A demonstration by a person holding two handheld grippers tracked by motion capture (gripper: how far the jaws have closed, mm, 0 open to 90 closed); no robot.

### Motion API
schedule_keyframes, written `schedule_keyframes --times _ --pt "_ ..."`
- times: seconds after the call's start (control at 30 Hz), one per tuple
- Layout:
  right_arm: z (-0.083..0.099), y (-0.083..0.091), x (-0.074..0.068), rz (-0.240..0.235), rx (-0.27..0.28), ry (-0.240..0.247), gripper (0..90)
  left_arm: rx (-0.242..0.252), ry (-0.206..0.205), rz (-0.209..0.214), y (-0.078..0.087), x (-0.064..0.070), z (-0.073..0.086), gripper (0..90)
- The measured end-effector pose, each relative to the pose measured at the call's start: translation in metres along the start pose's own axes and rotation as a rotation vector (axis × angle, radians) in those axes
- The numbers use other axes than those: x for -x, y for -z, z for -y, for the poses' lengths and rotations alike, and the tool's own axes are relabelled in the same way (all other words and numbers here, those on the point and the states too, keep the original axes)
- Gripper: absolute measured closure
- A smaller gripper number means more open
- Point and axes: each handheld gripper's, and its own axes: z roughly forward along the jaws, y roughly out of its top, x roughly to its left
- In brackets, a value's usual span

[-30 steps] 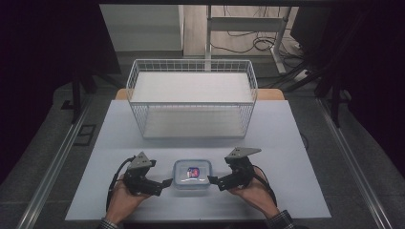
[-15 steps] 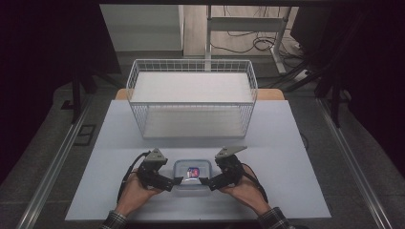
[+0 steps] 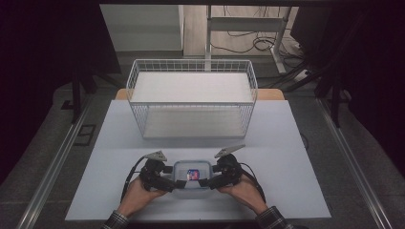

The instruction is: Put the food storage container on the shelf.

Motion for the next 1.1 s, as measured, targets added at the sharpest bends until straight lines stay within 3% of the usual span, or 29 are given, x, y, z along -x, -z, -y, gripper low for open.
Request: schedule_keyframes --times 0.13,0.23,0.27,0.53,0.63,0.8,1.03,1.1 --pt "0.005 0.006 0.002 -0.02 0.013 -0.034 28.9 0.014 0.016 0.017 0.005 0.0 0.005 23.9" --pt "0.007 0.01 0.002 -0.017 0.024 -0.033 34.2 0.028 0.019 0.022 0.009 0.0 0.007 30.8" --pt "0.008 0.014 0.002 -0.026 0.035 -0.031 39.9 0.041 0.024 0.034 0.012 -0.002 0.009 36.5" --pt "0.014 0.022 0.005 -0.07 0.062 -0.077 51.7 0.085 0.053 0.099 0.02 -0.006 0.018 51.5" --pt "0.015 0.023 0.006 -0.082 0.065 -0.084 53.5 0.092 0.053 0.099 0.021 -0.005 0.019 52.7" --pt "0.02 0.023 0.01 -0.136 0.064 -0.143 55.0 0.119 0.074 0.12 0.022 -0.006 0.024 55.0" --pt "0.021 0.024 0.013 -0.156 0.069 -0.162 56.6 0.132 0.103 0.153 0.022 -0.011 0.025 56.8" --pt "0.021 0.028 0.015 -0.162 0.104 -0.179 67.2 0.142 0.13 0.184 0.022 -0.014 0.026 57.1"
